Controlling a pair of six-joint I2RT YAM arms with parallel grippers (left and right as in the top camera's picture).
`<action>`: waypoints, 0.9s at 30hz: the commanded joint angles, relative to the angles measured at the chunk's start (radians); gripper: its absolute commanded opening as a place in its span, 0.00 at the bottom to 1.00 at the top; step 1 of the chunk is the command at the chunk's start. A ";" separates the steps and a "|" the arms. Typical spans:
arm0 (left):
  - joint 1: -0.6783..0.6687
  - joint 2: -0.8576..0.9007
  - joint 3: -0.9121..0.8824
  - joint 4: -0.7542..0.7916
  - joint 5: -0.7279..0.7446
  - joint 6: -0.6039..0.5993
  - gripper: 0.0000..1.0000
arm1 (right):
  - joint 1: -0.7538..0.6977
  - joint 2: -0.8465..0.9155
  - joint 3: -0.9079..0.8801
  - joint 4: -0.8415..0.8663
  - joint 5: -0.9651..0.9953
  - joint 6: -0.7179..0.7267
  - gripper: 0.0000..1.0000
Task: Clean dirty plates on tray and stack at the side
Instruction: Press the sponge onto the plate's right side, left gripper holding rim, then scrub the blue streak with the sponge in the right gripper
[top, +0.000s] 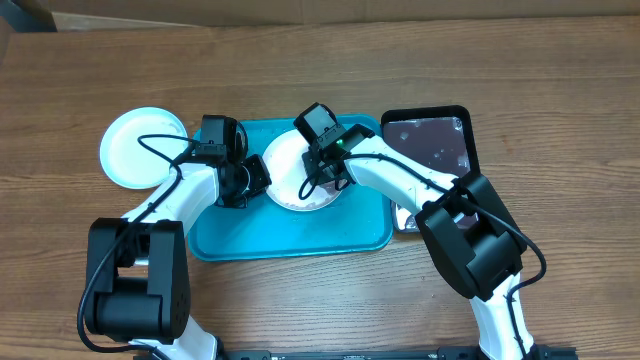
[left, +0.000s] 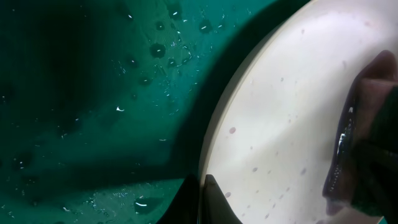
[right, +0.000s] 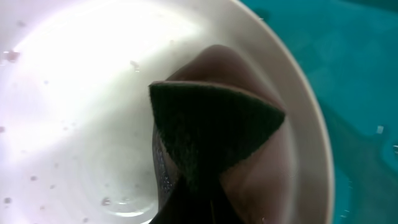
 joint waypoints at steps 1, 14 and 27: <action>0.002 0.011 0.013 0.002 0.016 0.027 0.04 | 0.019 0.080 -0.011 0.007 -0.202 0.017 0.04; 0.002 0.011 0.013 0.000 0.016 0.028 0.04 | -0.009 0.068 0.045 0.039 -0.451 -0.068 0.04; 0.002 0.011 0.013 0.001 0.017 0.034 0.04 | -0.171 -0.058 0.160 -0.062 -0.581 -0.094 0.04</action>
